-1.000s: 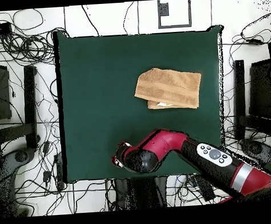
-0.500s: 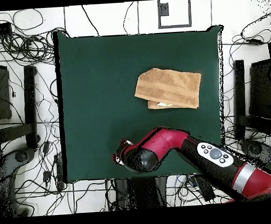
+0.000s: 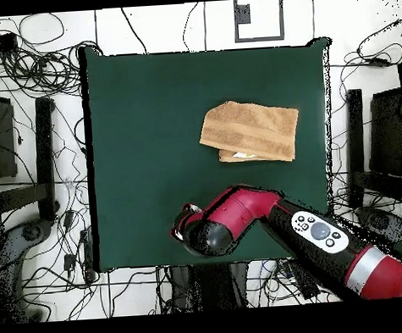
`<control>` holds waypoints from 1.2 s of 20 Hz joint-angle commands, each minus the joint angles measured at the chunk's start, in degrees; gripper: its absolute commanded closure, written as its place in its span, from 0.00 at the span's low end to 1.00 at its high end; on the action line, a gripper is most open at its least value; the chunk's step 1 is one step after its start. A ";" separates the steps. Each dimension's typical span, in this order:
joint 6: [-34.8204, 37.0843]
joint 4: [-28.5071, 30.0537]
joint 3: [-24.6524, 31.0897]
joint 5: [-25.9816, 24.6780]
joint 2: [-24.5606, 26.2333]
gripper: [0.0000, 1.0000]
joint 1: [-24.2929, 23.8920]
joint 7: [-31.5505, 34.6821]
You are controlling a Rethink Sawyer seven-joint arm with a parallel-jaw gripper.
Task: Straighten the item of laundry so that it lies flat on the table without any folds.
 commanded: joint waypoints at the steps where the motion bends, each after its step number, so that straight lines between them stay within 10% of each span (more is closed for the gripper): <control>1: 3.83 -0.79 -2.09 -0.35 -6.47 0.00 4.90 0.30; 24: -14.84 -2.55 -7.19 -15.84 -4.67 0.00 6.65 4.57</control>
